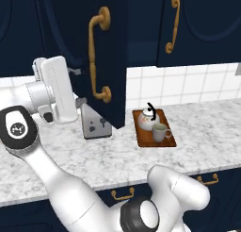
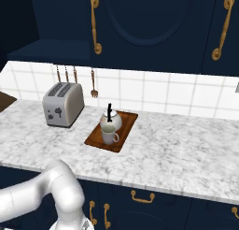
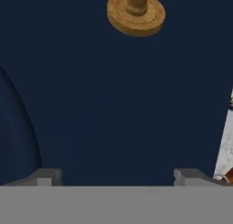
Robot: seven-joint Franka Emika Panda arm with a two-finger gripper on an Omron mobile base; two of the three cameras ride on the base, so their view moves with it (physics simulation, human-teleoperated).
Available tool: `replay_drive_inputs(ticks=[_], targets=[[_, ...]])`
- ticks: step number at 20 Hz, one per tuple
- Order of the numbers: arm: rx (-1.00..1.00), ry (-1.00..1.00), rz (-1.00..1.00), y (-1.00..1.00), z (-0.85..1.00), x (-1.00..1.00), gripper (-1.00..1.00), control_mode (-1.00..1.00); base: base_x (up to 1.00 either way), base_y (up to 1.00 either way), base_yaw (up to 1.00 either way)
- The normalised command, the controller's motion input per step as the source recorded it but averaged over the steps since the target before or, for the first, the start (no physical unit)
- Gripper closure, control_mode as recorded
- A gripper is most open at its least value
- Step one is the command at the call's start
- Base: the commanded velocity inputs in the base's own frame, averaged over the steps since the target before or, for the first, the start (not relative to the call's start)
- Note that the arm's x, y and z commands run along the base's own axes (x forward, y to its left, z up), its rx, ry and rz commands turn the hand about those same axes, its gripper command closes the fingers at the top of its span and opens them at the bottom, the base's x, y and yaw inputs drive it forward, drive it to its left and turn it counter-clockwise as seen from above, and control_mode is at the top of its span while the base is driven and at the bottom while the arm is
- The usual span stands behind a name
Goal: Pick the kettle from the counter and place it on the tray. Then pick the mug from the cabinet and place it on the tray. Then close the cabinet doors.
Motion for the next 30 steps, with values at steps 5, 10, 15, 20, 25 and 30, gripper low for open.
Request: replay_drive_inputs(ticks=[5,10,15,20,25,30], targets=[[-0.02,0.17,0.19,-0.37,0.16,0.35,-1.00,-1.00,0.00,0.00,0.00],[-0.03,0.16,0.23,-0.33,0.08,0.41,-1.00,-1.00,0.00,0.00,0.00],[0.00,0.03,0.26,-0.33,0.17,0.57,-1.00,-1.00,0.00,0.00,0.00],[0.00,0.00,0.36,-0.38,0.34,0.39,-1.00,-1.00,0.00,0.00,0.00],[0.00,-0.03,0.37,-0.40,0.31,0.48,-1.00,-1.00,0.00,0.00,0.00],[0.00,-0.04,0.33,-0.49,0.23,0.51,-1.00,-1.00,0.00,0.00,0.00]])
